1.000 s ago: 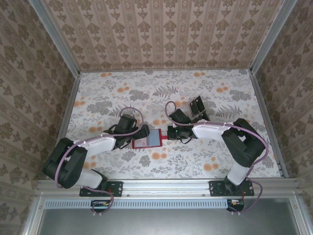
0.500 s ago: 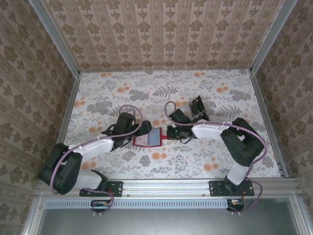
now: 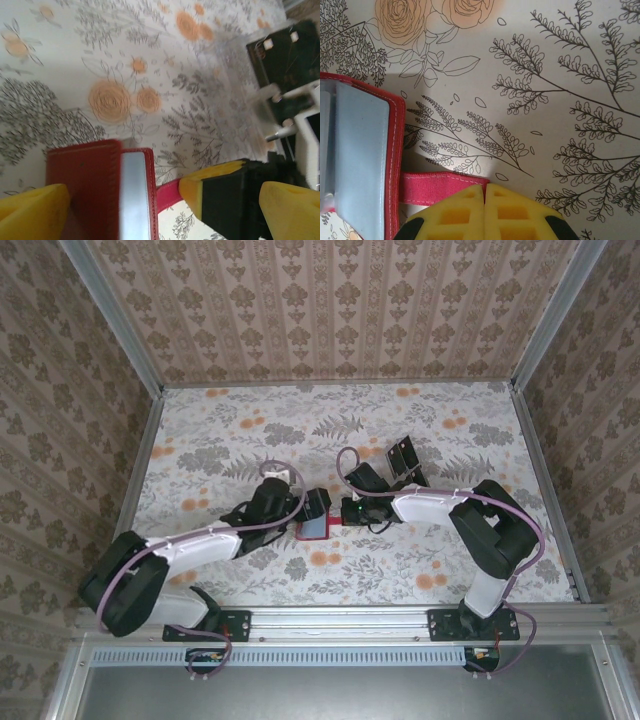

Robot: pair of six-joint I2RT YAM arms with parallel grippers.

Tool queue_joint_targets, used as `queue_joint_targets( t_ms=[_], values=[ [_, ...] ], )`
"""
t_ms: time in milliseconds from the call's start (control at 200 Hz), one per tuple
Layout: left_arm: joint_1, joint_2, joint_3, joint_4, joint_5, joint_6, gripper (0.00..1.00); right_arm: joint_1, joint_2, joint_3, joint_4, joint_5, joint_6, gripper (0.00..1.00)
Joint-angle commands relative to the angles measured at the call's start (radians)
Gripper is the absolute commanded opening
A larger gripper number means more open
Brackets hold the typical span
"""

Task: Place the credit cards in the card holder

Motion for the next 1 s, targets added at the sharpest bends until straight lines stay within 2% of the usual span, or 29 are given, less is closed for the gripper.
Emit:
queue_joint_targets(
  t_ms=[0,290,520,630,880,995],
  values=[
    [-0.036,0.054,0.023,0.068,-0.04,-0.044,1.0,-0.011,-0.016,0.001,0.005,-0.01,0.018,0.0],
    [-0.086,0.151,0.018,0.108,-0.114,-0.093,1.0,-0.024,-0.049,-0.018,0.007,-0.013,0.021,0.01],
    [-0.074,0.08,0.05,0.006,-0.143,-0.041,1.0,-0.027,-0.052,-0.025,0.006,-0.015,0.019,0.01],
    [-0.048,-0.004,0.073,-0.123,-0.162,0.002,1.0,-0.027,-0.053,-0.028,0.006,-0.015,0.019,0.01],
    [-0.006,-0.196,0.134,-0.596,-0.28,0.074,1.0,-0.027,-0.053,-0.037,0.011,-0.019,0.02,0.01],
    [-0.005,-0.248,0.103,-0.669,-0.273,0.081,1.0,-0.027,-0.055,-0.042,0.01,-0.019,0.018,0.01]
  ],
)
